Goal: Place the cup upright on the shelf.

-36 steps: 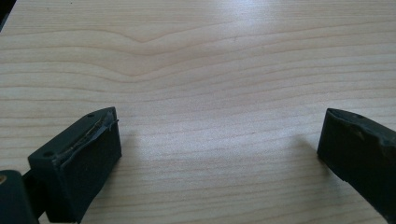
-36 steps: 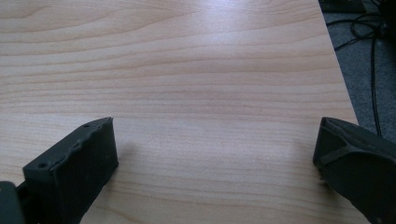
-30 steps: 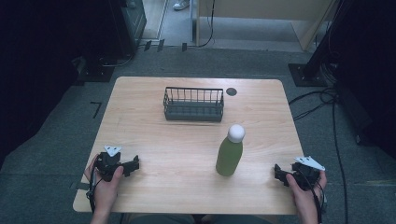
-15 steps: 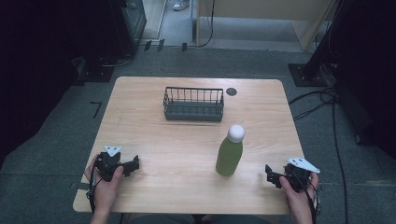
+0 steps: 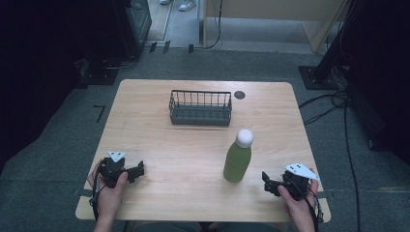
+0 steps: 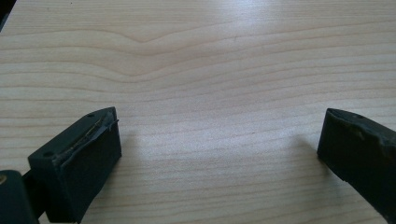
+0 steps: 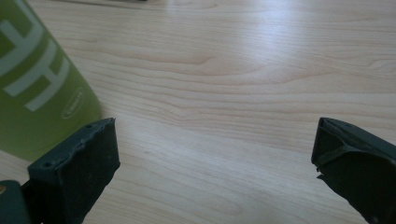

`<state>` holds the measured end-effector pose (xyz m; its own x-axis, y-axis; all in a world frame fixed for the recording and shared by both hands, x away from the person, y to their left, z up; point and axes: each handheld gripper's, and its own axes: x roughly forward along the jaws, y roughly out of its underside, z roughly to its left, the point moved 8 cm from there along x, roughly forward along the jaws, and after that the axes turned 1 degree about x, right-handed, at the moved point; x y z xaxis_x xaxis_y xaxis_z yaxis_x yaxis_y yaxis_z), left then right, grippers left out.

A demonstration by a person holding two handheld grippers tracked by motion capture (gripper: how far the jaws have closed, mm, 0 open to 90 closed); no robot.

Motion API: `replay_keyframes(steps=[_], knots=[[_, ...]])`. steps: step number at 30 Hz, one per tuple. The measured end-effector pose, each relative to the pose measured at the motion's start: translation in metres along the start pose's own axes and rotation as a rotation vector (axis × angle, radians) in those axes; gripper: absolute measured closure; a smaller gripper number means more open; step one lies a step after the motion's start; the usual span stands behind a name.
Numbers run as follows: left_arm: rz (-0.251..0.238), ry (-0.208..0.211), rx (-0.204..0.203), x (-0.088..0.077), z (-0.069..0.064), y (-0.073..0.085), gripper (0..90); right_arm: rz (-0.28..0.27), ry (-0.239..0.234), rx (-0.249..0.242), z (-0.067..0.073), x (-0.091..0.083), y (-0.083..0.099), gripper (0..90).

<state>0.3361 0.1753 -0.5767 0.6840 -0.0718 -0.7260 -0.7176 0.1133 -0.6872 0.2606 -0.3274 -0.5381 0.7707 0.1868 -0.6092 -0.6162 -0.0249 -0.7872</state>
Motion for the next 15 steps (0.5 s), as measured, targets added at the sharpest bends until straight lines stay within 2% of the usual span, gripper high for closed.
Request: replay_keyframes(steps=[15], knots=[[-0.001,-0.001,-0.001,0.000,0.000,0.000,0.1,-0.018,-0.099,-0.043,0.041,-0.005,-0.008,1.0]])
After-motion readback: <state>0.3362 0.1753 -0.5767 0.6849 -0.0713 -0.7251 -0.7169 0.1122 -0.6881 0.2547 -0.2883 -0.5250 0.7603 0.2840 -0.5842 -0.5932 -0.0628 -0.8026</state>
